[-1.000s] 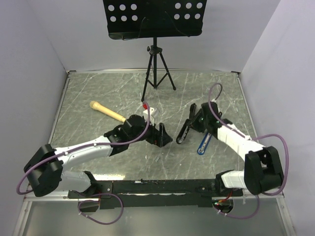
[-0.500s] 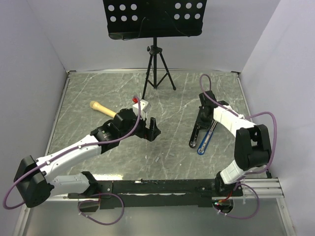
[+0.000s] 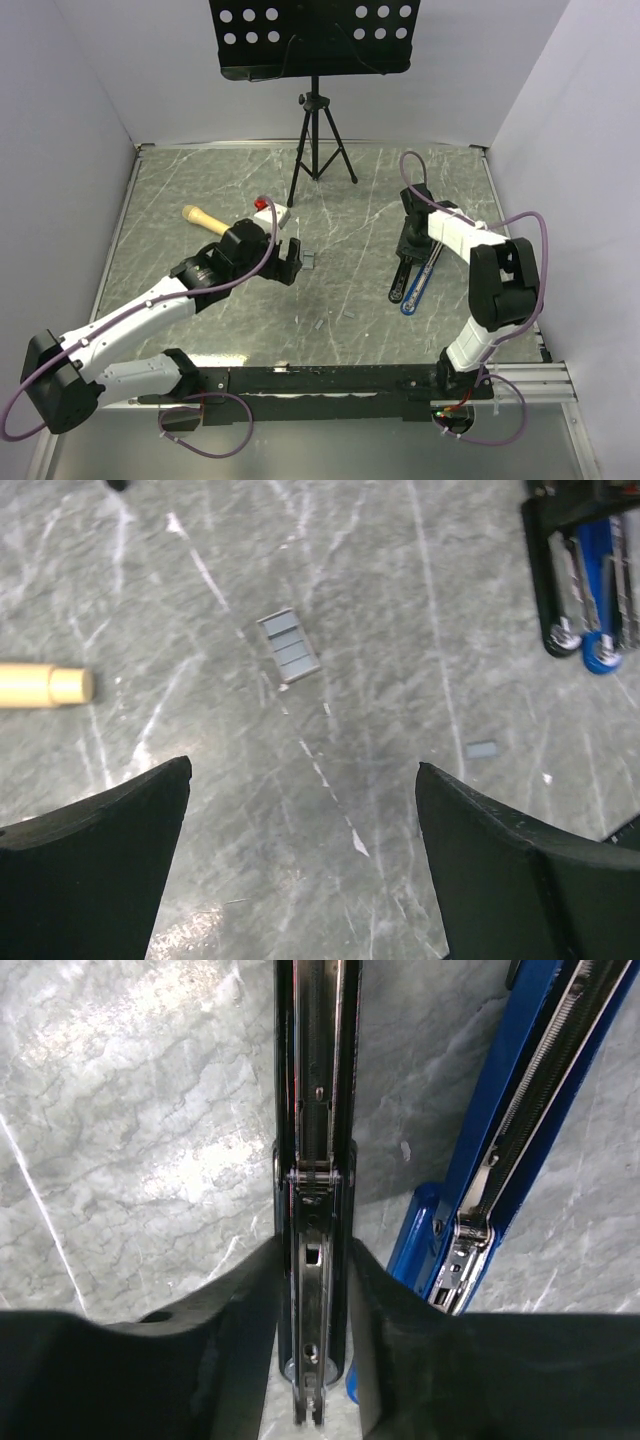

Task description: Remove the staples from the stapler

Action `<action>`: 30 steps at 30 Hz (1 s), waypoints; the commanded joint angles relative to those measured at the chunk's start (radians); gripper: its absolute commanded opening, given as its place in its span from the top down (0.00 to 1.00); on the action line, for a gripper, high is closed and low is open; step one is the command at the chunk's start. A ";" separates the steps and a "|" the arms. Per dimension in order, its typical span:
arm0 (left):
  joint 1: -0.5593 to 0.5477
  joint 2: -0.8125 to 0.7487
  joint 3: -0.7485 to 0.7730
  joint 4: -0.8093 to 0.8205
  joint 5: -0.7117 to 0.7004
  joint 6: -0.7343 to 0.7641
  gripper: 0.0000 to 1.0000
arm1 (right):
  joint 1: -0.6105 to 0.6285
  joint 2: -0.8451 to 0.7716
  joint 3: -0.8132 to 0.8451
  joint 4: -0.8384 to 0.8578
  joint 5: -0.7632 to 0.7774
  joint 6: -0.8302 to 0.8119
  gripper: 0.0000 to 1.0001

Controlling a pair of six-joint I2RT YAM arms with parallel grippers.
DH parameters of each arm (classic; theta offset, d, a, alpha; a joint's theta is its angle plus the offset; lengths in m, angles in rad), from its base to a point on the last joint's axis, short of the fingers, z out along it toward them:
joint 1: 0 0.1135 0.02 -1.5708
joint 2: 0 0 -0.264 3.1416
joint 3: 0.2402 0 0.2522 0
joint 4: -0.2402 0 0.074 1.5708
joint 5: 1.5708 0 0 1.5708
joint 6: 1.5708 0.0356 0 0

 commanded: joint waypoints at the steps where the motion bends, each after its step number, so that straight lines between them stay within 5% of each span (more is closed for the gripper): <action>1: 0.041 0.028 0.017 -0.012 -0.041 -0.034 0.03 | -0.008 -0.105 0.029 -0.008 -0.001 -0.029 0.53; 5: 0.063 0.036 0.034 -0.027 -0.027 -0.074 0.03 | -0.008 -0.165 0.017 -0.020 -0.019 -0.038 0.41; 11: 0.204 0.016 0.030 -0.036 -0.032 -0.218 0.03 | 0.054 -0.279 -0.029 0.019 -0.143 -0.046 0.43; 17: 0.316 0.105 0.075 -0.044 0.147 -0.234 0.21 | 0.201 -0.363 -0.122 0.107 -0.263 0.003 0.43; 20: 0.324 0.215 0.184 -0.102 0.163 -0.203 0.43 | 0.257 -0.379 -0.179 0.234 -0.329 0.014 0.43; 24: 0.340 0.262 0.298 -0.171 0.145 -0.159 0.42 | 0.344 -0.262 -0.103 0.306 -0.311 0.047 0.36; 30: 0.379 0.128 0.180 -0.090 0.019 -0.142 0.39 | 0.475 -0.020 0.158 0.179 -0.161 0.121 0.24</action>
